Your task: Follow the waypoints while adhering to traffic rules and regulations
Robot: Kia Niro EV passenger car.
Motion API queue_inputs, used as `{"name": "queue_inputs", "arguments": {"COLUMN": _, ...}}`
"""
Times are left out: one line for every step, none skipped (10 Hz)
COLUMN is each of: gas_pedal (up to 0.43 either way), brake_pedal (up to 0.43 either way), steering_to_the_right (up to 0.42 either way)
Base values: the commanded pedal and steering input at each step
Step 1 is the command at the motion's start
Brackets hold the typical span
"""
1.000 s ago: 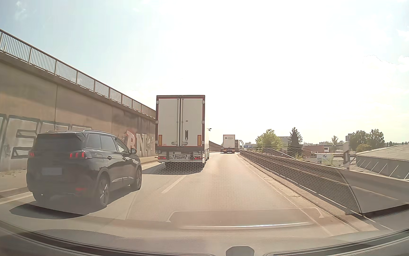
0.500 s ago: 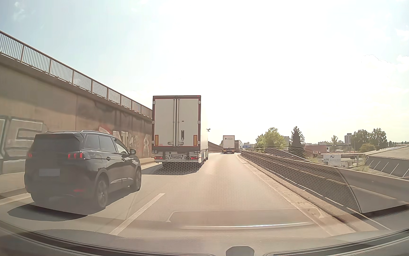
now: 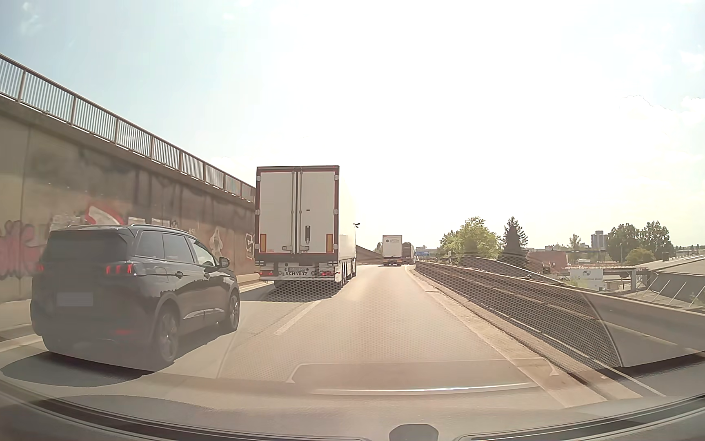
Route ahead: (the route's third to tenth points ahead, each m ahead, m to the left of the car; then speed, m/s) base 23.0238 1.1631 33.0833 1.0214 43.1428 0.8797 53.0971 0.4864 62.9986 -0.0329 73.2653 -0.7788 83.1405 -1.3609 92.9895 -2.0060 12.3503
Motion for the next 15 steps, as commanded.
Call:
{"name": "queue_inputs", "arguments": {"gas_pedal": 0.197, "brake_pedal": 0.03, "steering_to_the_right": 0.006}}
{"name": "queue_inputs", "arguments": {"gas_pedal": 0.197, "brake_pedal": 0.03, "steering_to_the_right": 0.006}}
{"name": "queue_inputs", "arguments": {"gas_pedal": 0.189, "brake_pedal": 0.03, "steering_to_the_right": 0.006}}
{"name": "queue_inputs", "arguments": {"gas_pedal": 0.157, "brake_pedal": 0.03, "steering_to_the_right": 0.006}}
{"name": "queue_inputs", "arguments": {"gas_pedal": 0.157, "brake_pedal": 0.03, "steering_to_the_right": 0.006}}
{"name": "queue_inputs", "arguments": {"gas_pedal": 0.11, "brake_pedal": 0.03, "steering_to_the_right": 0.006}}
{"name": "queue_inputs", "arguments": {"gas_pedal": 0.11, "brake_pedal": 0.03, "steering_to_the_right": 0.006}}
{"name": "queue_inputs", "arguments": {"gas_pedal": 0.098, "brake_pedal": 0.03, "steering_to_the_right": 0.007}}
{"name": "queue_inputs", "arguments": {"gas_pedal": 0.087, "brake_pedal": 0.03, "steering_to_the_right": 0.007}}
{"name": "queue_inputs", "arguments": {"gas_pedal": 0.087, "brake_pedal": 0.03, "steering_to_the_right": 0.008}}
{"name": "queue_inputs", "arguments": {"gas_pedal": 0.087, "brake_pedal": 0.03, "steering_to_the_right": 0.007}}
{"name": "queue_inputs", "arguments": {"gas_pedal": 0.087, "brake_pedal": 0.03, "steering_to_the_right": 0.007}}
{"name": "queue_inputs", "arguments": {"gas_pedal": 0.087, "brake_pedal": 0.03, "steering_to_the_right": 0.007}}
{"name": "queue_inputs", "arguments": {"gas_pedal": 0.098, "brake_pedal": 0.03, "steering_to_the_right": 0.007}}
{"name": "queue_inputs", "arguments": {"gas_pedal": 0.098, "brake_pedal": 0.03, "steering_to_the_right": 0.007}}
